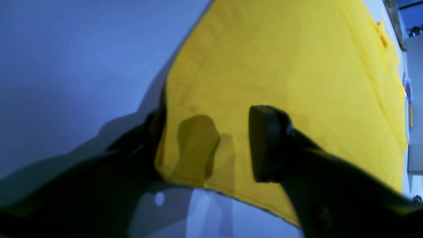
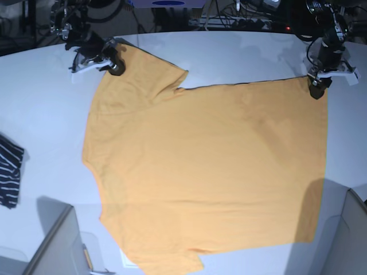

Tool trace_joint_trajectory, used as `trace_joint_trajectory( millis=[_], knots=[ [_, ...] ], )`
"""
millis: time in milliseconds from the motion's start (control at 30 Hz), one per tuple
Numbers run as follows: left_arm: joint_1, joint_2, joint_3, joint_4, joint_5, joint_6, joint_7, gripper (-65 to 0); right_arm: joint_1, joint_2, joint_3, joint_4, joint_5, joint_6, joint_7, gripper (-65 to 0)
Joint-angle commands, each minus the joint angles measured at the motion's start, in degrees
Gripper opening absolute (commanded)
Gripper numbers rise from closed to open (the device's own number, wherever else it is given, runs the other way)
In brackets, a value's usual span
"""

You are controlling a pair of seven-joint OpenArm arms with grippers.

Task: Fold the T-shirt properly
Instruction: 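Reach both grippers to the shirt's shoulder corners and grasp them, then lift the shoulder edge with both grippers, raising the shirt off the table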

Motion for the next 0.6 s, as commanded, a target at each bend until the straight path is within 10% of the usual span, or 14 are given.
trace_joint_trajectory(
  millis=[0,167,567],
  knots=[
    [0.3,-0.5,-0.1,0.3,0.3,0.4,1.3,-38.0,-0.7,0.3,0.1,-0.3,-3.2,-2.4,-1.6,-65.0],
    [0.1,-0.6,-0.1,0.2,0.5,0.4,3.2,-65.0,-0.7,0.3,0.3,-0.3,-3.2,-2.4,-1.5,-65.0],
    [2.8,-1.0,-0.1,5.3,0.8,0.4,3.2,-65.0,-2.0,0.1,1.5,1.9,-2.9,-2.3,-1.4,-65.0]
  ],
)
